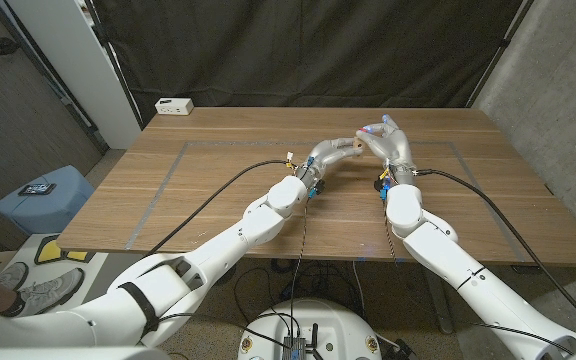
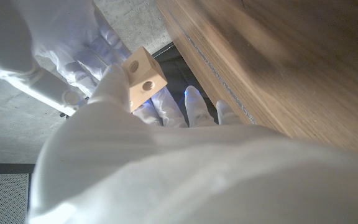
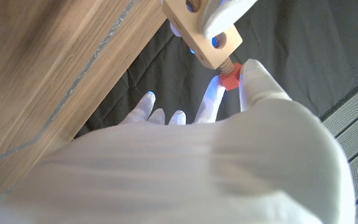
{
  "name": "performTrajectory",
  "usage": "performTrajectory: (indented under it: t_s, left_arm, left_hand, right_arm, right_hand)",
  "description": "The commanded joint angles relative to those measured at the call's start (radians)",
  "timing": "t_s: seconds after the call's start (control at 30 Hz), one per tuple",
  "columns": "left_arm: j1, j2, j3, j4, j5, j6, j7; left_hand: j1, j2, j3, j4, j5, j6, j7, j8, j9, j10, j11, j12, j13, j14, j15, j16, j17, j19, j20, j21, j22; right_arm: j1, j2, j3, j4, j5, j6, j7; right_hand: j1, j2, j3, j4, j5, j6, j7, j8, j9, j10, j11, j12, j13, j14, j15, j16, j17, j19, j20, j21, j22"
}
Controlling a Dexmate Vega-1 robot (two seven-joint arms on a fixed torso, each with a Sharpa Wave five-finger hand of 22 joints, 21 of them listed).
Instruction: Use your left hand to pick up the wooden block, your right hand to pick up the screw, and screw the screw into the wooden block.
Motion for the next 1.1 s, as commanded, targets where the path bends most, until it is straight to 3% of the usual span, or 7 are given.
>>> performTrajectory:
  t_s: [0.03,1.1]
  left_arm:
    - [-0.014,-0.013,0.004,0.026,0.004,-0.01,0.001]
    - [-0.016,-0.02,0.006,0.033,0.002,-0.007,0.002]
  left_hand:
    - [-0.002,0.005,0.006,0.0,0.001,0.007,0.0,0.006,0.004,0.01,0.001,0.0,0.004,0.005,-0.061,0.004,0.001,0.005,0.0,0.008,0.002]
    - [0.006,0.011,0.009,-0.002,0.003,-0.001,0.001,0.003,0.004,0.007,0.001,-0.003,0.006,-0.002,-0.059,0.002,0.001,0.003,0.002,0.007,0.002]
  right_arm:
    - [0.009,-0.003,0.002,0.016,0.012,0.01,0.011]
    - [0.005,-0.011,0.004,0.018,0.019,0.014,0.01]
  right_hand:
    - [0.001,0.007,0.0,0.004,0.007,-0.001,0.001,0.01,0.003,0.002,0.005,-0.001,0.003,0.01,-0.001,-0.004,0.001,0.003,-0.001,-0.003,0.002]
    - [-0.009,0.016,-0.011,0.008,0.013,-0.017,0.0,0.014,0.006,0.0,0.014,-0.002,0.003,0.012,0.004,-0.003,0.001,0.005,0.001,-0.002,0.002]
